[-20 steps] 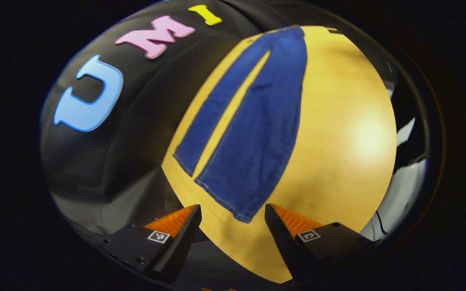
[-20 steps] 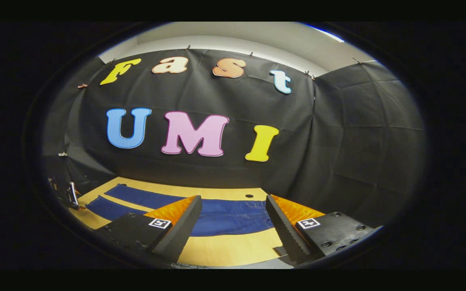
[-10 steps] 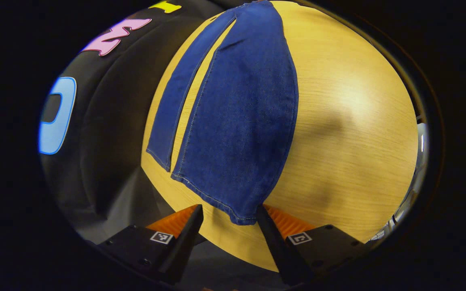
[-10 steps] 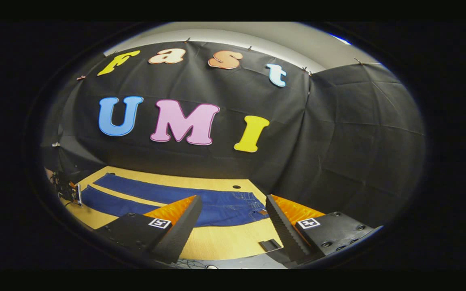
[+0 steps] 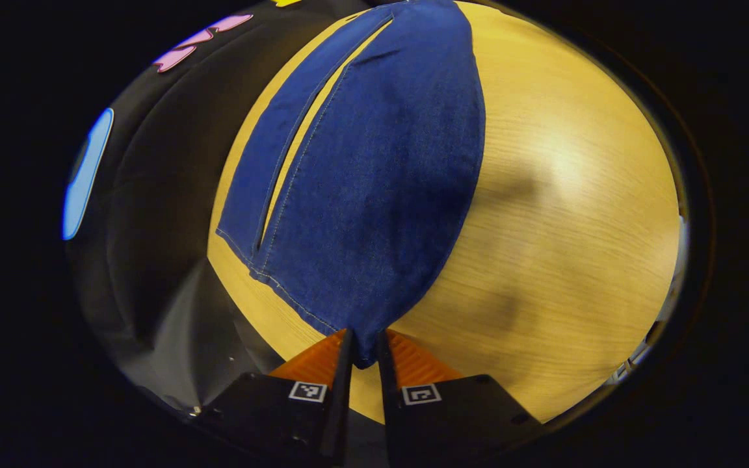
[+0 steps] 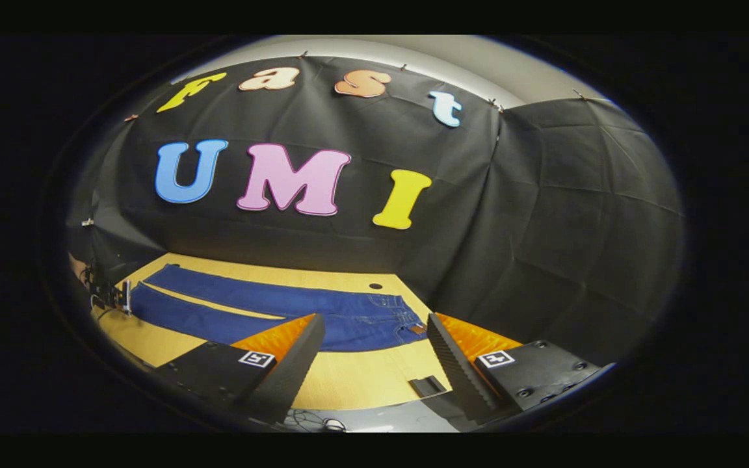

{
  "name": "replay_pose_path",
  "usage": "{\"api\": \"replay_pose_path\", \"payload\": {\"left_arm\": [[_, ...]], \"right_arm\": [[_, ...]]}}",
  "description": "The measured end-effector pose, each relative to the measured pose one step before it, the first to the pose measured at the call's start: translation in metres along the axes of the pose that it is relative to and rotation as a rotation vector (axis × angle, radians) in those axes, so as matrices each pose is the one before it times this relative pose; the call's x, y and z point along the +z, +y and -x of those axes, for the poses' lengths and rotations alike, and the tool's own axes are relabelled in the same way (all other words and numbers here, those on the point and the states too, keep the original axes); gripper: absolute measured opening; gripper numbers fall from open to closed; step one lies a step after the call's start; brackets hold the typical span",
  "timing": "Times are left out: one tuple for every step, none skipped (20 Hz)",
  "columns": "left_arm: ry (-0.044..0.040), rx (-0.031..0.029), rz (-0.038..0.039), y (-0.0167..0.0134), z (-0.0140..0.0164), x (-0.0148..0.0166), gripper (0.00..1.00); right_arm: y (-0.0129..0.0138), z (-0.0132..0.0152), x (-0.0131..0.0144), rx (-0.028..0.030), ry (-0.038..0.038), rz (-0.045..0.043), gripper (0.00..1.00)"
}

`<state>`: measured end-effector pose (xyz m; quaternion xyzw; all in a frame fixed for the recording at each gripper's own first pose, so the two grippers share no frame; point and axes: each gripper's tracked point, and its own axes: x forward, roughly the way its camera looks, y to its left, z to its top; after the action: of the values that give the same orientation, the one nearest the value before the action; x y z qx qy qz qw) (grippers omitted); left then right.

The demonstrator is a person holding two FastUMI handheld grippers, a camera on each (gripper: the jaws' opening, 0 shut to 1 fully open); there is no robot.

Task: Grasp the waist and the cuffs of the jeans and fold them to make the two legs overlap; first hold the waist and fold one-third of the jeans toward the cuffs, then hold the cuffs and fold the remaining one-third in the same direction to finish folding.

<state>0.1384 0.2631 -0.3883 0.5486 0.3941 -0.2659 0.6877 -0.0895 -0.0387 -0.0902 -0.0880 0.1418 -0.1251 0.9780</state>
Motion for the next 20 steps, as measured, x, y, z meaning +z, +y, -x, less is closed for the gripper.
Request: {"api": "replay_pose_path", "payload": {"left_arm": [[0.00185,-0.01101,0.00774,0.00030,-0.00179,-0.00067,0.24],[-0.00056,-0.00890,0.01304,-0.00104,-0.00021,-0.00121,0.21],[-0.00053,0.00120,0.00332,-0.00047,-0.00082,0.00042,0.21],[-0.00240,0.00574,-0.00151,0.00221,0.00111,0.00111,0.18],[-0.00294,0.00638,-0.00887,-0.00105,0.00142,0.00303,0.17],[0.00104,0.01130,-0.01423,0.00112,0.00054,-0.00030,0.14],[-0.00845,0.02101,-0.01281,0.00157,-0.00569,0.00072,0.12],[0.00369,0.01729,-0.01421,0.00005,0.00711,-0.00127,0.07],[-0.00153,0.01212,-0.00956,0.00049,-0.00328,0.00038,0.06],[-0.00295,0.00387,-0.00417,0.00006,0.00121,0.00032,0.11],[-0.00237,-0.00506,0.00719,-0.00070,0.00018,0.00022,0.06],[-0.00085,-0.00880,0.01436,-0.00162,0.00019,-0.00137,0.06],[-0.00120,-0.00911,0.01337,-0.00073,-0.00004,0.00065,0.06],[0.00136,-0.00620,0.01256,-0.00068,-0.00002,0.00011,0.06],[0.00315,-0.00247,0.00923,-0.00066,-0.00017,0.00147,0.06],[0.00457,0.00008,0.00779,0.00025,0.00011,-0.00033,0.06],[0.00199,0.00209,0.01011,-0.00013,0.00001,0.00003,0.06],[0.00359,0.00110,0.01242,-0.00072,0.00088,-0.00072,0.06],[0.00418,0.00044,0.01180,-0.00068,0.00000,0.00086,0.06],[0.00414,-0.00143,0.01017,0.00051,-0.00129,-0.00041,0.06]], "right_arm": [[-0.00343,-0.00477,-0.00171,-0.00060,-0.00380,0.02564,0.97],[-0.00390,-0.00503,-0.00119,0.00143,-0.00595,0.02094,0.97],[-0.00367,-0.00604,0.00020,0.00560,-0.00599,0.02153,0.97],[-0.00356,-0.00784,-0.00060,0.00772,-0.00916,0.02766,0.97],[-0.00589,-0.00882,-0.00165,0.00098,-0.00407,0.03563,0.97],[-0.00713,-0.01091,-0.00104,0.00415,-0.00759,0.03289,0.97],[-0.00627,-0.01065,-0.00203,0.00762,-0.00860,0.02411,0.97],[-0.00608,-0.01219,-0.00433,0.00933,-0.00046,0.02046,0.97],[-0.00914,-0.01373,-0.00848,0.00113,0.01234,0.02831,0.95],[-0.00877,-0.01471,-0.01196,0.00469,0.02011,0.03367,0.97],[-0.00817,-0.01514,-0.01281,0.00779,0.01993,0.03311,0.97],[-0.00734,-0.01562,-0.01202,0.01243,0.02074,0.03464,0.97],[-0.00916,-0.01515,-0.01100,0.00887,0.02136,0.03505,0.97],[-0.00670,-0.01623,-0.01274,0.01279,0.01896,0.03564,0.97],[-0.00387,-0.01723,-0.01170,0.02003,0.01856,0.03738,0.97],[-0.00307,-0.01736,-0.01225,0.01876,0.01965,0.04802,0.97],[-0.00367,-0.01586,-0.01022,0.02403,0.01469,0.05226,0.97],[0.00131,-0.01481,-0.01068,0.03304,0.00702,0.05323,0.97],[0.00003,-0.01505,-0.01055,0.02672,0.00612,0.06242,0.97],[0.00293,-0.01598,-0.00889,0.02809,0.00689,0.06498,0.97]]}}
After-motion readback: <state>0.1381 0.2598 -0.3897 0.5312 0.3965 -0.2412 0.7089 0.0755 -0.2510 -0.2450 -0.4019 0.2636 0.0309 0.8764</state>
